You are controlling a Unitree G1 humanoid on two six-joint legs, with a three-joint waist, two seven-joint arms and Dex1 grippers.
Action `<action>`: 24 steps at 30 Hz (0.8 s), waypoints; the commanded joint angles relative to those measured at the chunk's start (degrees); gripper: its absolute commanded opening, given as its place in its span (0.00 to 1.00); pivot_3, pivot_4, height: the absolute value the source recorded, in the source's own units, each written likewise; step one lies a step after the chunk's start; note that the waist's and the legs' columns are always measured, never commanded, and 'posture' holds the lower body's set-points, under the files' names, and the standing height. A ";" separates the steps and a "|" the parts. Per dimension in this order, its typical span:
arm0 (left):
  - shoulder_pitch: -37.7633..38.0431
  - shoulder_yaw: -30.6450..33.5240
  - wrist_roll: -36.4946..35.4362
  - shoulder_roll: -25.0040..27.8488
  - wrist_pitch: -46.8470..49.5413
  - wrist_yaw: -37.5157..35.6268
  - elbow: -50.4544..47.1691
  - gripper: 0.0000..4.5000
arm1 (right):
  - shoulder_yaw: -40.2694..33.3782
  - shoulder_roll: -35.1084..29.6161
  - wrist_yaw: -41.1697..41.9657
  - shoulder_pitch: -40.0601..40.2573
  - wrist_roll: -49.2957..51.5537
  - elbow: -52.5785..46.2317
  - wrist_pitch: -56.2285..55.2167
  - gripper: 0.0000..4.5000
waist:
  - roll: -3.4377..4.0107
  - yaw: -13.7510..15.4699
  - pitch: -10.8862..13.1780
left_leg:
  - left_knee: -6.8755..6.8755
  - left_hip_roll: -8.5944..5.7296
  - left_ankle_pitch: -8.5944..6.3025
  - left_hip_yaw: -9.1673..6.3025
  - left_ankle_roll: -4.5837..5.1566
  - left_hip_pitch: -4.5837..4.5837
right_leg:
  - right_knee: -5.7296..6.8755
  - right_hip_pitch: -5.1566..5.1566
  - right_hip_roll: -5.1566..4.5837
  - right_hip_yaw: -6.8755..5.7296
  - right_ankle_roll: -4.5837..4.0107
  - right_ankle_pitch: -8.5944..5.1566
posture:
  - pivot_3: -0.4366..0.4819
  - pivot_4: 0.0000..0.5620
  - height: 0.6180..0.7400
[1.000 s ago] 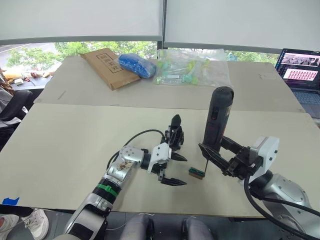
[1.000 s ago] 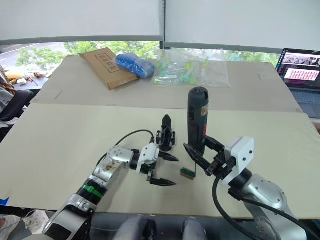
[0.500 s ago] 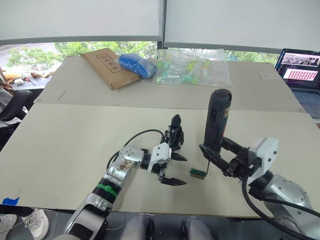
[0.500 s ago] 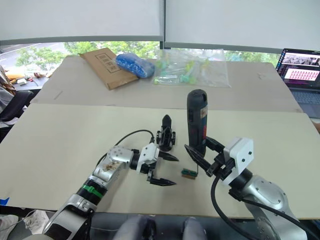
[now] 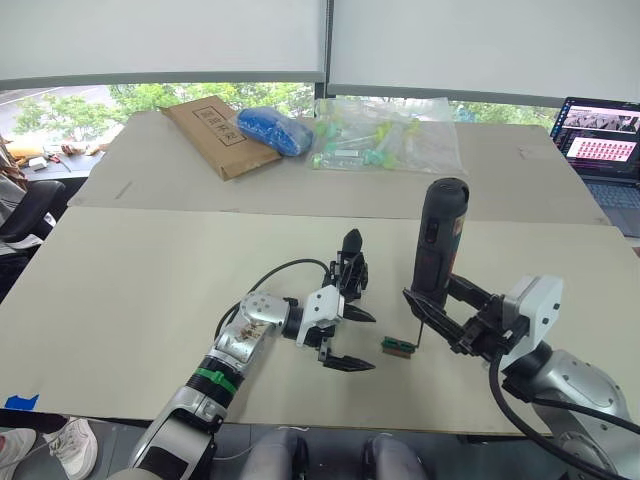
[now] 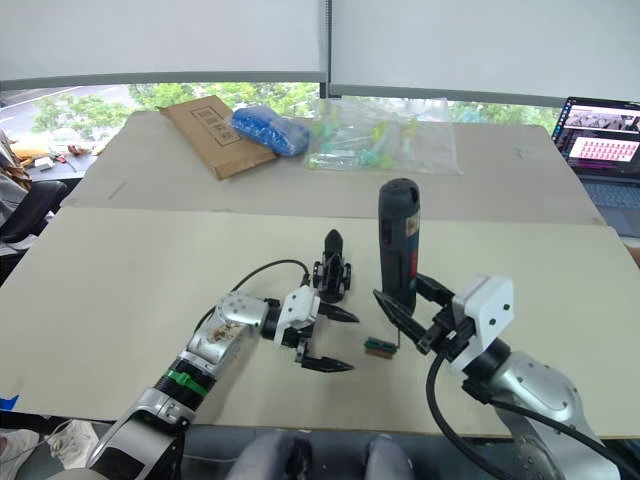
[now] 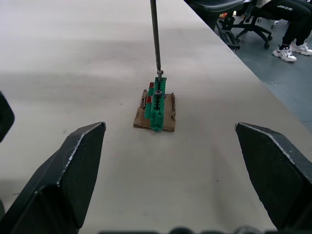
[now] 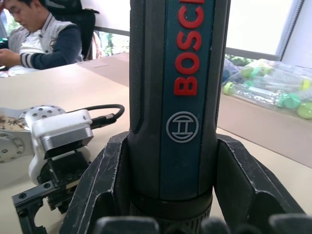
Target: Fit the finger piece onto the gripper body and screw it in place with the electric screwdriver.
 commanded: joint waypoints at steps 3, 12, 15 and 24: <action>-0.64 -0.26 -0.54 -0.71 -0.36 -0.15 -0.15 1.00 | -1.42 -0.08 -0.71 0.83 1.46 -3.99 -1.09 0.43 | 0.00 -0.01 0.00 | 0.00 0.00 0.00 0.01 0.00 0.00 | 0.00 0.00 0.00 0.01 0.00 0.00 | 0.48 0.27 1.00; -1.42 -0.10 -0.30 -1.01 -0.96 -0.32 1.00 1.00 | -0.23 -0.70 -0.50 1.41 0.24 -2.93 -0.81 0.43 | 0.00 0.00 0.00 | 0.00 0.00 0.00 0.00 0.00 0.00 | -0.01 0.00 0.00 0.00 0.00 0.00 | 0.48 0.27 1.00; -1.65 -0.09 -0.29 -1.13 -1.22 -0.34 1.40 1.00 | -0.56 -1.12 -0.15 1.86 0.74 -2.99 -0.53 0.43 | 0.00 0.02 0.00 | 0.01 0.00 0.00 0.00 0.01 0.00 | -0.01 0.00 0.00 0.00 0.00 0.00 | 0.48 0.27 1.00; -1.98 -0.20 -0.29 -1.74 -1.70 -0.34 2.15 1.00 | -3.51 -3.48 -0.11 2.23 5.23 -4.45 1.97 0.43 | -0.01 0.01 0.00 | 0.01 0.00 -0.01 -0.01 0.02 0.00 | -0.02 0.00 -0.01 0.01 0.00 0.00 | 0.48 0.27 1.00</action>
